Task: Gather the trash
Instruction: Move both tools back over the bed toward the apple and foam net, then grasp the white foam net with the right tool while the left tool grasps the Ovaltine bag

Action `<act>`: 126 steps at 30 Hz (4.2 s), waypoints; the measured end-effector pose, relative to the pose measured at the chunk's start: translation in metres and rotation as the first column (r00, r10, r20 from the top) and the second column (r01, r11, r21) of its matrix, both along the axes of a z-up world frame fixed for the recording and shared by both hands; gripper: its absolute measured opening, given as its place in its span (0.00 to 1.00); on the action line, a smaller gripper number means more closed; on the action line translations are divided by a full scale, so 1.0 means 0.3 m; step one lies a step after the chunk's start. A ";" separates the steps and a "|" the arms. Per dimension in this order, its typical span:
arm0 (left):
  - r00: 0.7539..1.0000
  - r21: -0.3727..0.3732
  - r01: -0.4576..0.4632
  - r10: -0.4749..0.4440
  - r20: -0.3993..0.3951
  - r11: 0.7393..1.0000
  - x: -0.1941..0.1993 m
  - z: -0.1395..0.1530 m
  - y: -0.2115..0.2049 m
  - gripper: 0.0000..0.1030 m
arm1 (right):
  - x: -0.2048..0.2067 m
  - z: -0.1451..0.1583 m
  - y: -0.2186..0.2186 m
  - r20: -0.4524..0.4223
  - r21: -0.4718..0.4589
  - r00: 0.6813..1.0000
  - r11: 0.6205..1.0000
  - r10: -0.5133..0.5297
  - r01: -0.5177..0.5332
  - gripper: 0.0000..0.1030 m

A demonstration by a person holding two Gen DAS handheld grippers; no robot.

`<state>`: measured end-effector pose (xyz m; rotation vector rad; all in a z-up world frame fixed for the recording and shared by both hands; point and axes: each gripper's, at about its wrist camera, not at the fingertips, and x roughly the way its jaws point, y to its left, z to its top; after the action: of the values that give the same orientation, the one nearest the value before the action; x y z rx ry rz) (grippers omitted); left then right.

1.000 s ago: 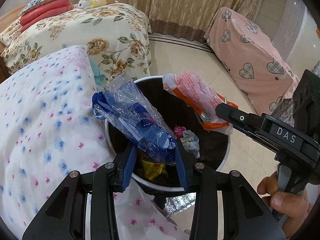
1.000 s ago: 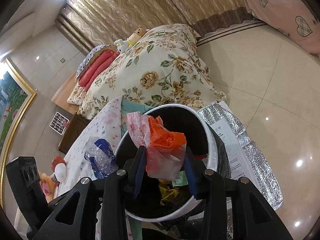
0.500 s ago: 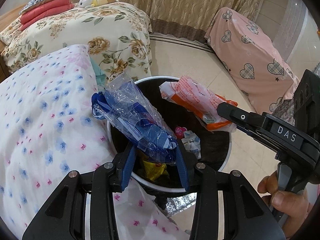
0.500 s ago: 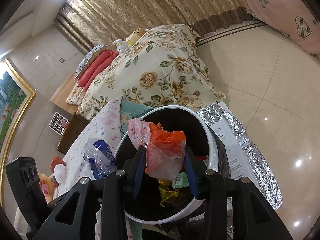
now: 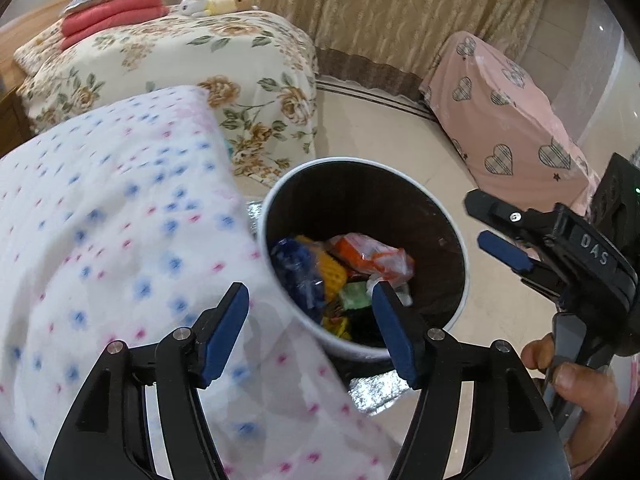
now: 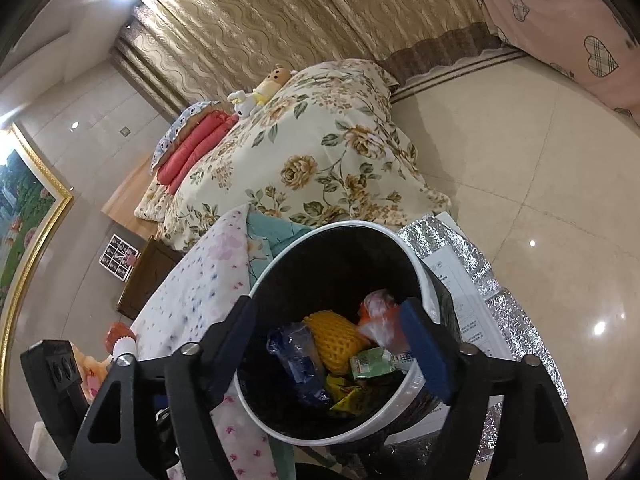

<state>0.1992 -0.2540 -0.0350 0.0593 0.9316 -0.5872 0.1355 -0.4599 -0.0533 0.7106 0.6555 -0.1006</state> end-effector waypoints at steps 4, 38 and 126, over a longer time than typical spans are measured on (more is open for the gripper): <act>0.999 -0.006 -0.036 0.036 0.018 0.999 -0.023 0.004 0.068 0.64 | 0.002 0.011 0.044 0.010 -0.008 1.000 1.000 0.023 -0.023 0.83; 0.892 -0.078 -0.447 0.450 0.030 0.891 -0.086 -0.027 0.789 0.66 | 0.138 0.049 0.634 -0.003 -0.117 0.934 0.928 0.356 -0.354 0.87; 0.763 -0.035 -0.645 0.646 0.026 0.764 0.337 -0.026 1.424 0.27 | 0.622 -0.010 1.341 -0.062 -0.087 0.752 0.747 0.656 -0.659 0.30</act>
<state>0.3003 0.1733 -0.0429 -0.2704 0.8400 0.0536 0.3220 -0.0576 -0.0563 0.3408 0.8911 0.5147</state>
